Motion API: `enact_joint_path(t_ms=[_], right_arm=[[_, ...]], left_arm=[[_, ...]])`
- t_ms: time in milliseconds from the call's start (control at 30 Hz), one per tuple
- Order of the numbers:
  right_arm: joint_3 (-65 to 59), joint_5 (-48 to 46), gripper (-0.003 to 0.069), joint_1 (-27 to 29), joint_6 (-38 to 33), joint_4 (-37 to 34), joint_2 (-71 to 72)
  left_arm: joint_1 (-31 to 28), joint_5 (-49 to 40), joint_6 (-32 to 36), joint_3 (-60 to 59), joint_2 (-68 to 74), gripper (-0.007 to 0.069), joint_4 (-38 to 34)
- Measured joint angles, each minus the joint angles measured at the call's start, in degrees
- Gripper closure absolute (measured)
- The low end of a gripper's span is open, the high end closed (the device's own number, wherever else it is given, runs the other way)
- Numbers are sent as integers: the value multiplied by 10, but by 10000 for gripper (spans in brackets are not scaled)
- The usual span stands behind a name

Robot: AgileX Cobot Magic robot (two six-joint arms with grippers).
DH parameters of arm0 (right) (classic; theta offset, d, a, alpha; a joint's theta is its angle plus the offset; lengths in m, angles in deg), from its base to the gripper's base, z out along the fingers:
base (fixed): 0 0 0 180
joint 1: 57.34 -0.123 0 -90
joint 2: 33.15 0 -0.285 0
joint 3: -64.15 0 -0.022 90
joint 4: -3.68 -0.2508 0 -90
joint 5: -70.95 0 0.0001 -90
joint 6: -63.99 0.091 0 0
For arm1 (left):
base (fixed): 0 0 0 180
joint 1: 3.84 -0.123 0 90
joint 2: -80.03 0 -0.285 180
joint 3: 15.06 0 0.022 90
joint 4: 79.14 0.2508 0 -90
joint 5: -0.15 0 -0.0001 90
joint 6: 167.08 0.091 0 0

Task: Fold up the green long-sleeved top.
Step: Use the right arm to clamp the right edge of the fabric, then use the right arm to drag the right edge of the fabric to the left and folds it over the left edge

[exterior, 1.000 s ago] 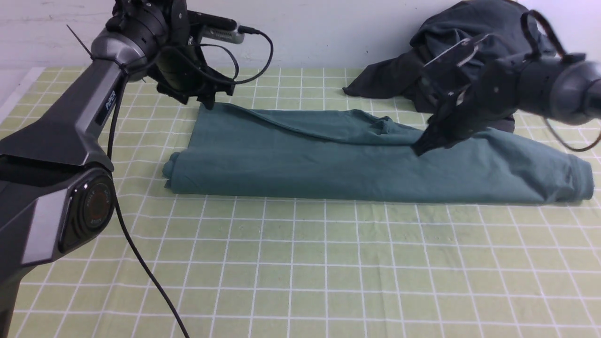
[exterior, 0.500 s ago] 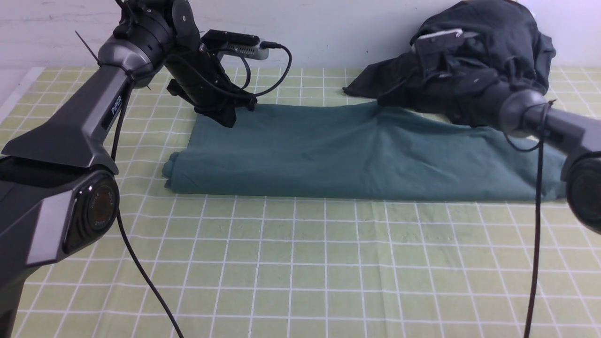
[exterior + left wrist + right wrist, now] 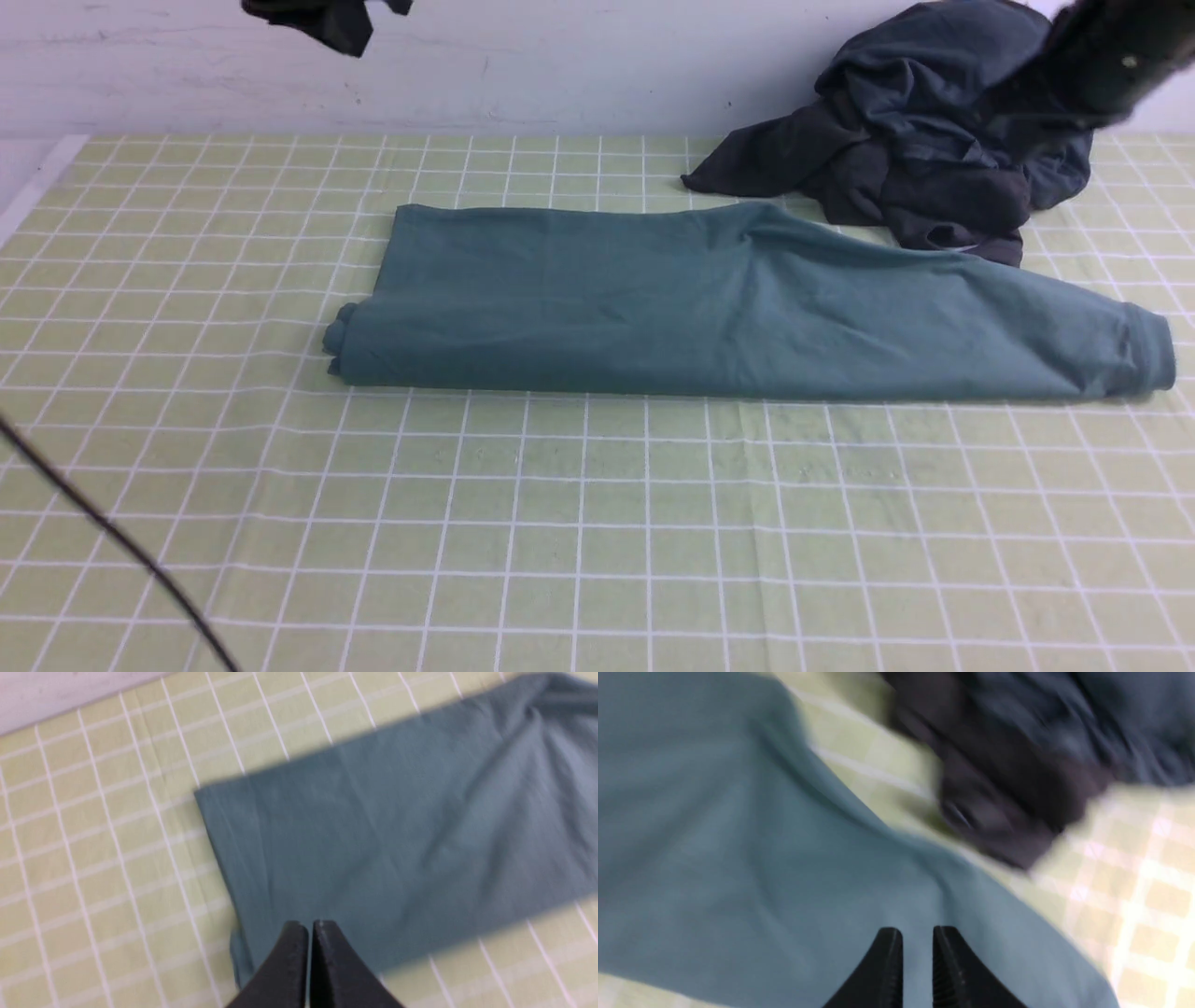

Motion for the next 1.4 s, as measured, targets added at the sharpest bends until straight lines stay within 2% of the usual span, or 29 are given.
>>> enact_joint_path(t_ms=[100, 167, 200, 233, 300, 333, 367, 400, 467, 633, 733, 767, 867, 1000, 1033, 1067, 1167, 1200, 1233, 1333, 1367, 1400], right_arm=[[-75, -4, 526, 47, 23, 0, -4], [-114, 6, 494, 74, 36, -9, -5], [-138, 24, 454, 92, 47, -17, -5], [-145, 31, 448, 98, 50, -18, -5], [-186, 82, 344, 135, 62, -42, -5], [-189, 86, 335, 137, 63, -43, -5], [-213, 117, 273, 154, 65, -56, -5], [-213, 117, 265, 154, 65, -57, -5], [-239, 165, 190, 166, 71, -63, -7], [-249, 204, 162, 171, 81, -77, -34], [-249, 202, 202, 171, 78, -109, -56], [-249, 202, 237, 170, 71, -117, -59], [-249, 201, 355, 167, 42, -128, -59], [-250, 196, 589, 164, -20, -108, -40], [-250, 196, 604, 164, -21, -101, -36], [-250, 193, 635, 167, -26, -65, -16], [-227, 164, 642, 182, 0, 13, 26], [-224, 162, 642, 183, 3, 13, 26], [-202, 147, 642, 190, 23, 41, 48], [-155, 132, 642, 193, 41, 47, 80], [-118, 128, 642, 184, 38, 34, 98], [-118, 128, 642, 184, 38, 32, 99]], left_arm=[[-10, -1, 20, -178, -101, 627, 0], [-20, 7, 24, -254, -145, 627, 3], [-32, 24, 25, -314, -172, 627, 6], [-33, 27, 25, -321, -181, 627, 6], [-57, 72, 20, -411, -230, 627, 7], [-57, 72, 20, -411, -233, 627, 7], [-68, 93, 14, -451, -259, 627, 7], [-70, 97, 13, -460, -262, 627, 7], [-78, 129, 12, -499, -295, 627, 9], [-79, 156, 10, -516, -335, 627, 9], [-79, 150, 10, -517, -370, 627, 10], [-79, 146, 10, -522, -387, 627, 14], [-79, 144, 9, -555, -426, 627, 22], [-79, 149, 7, -647, -510, 627, 50], [-79, 150, 6, -652, -515, 627, 50], [-79, 162, 2, -696, -554, 627, 70], [-79, 206, -20, -781, -603, 627, 90], [-79, 206, -20, -781, -609, 627, 91], [-79, 242, -34, -825, -626, 627, 92], [-79, 316, -55, -882, -643, 627, 91], [-79, 368, -82, -907, -645, 627, 82], [-79, 373, -85, -908, -645, 627, 82]])
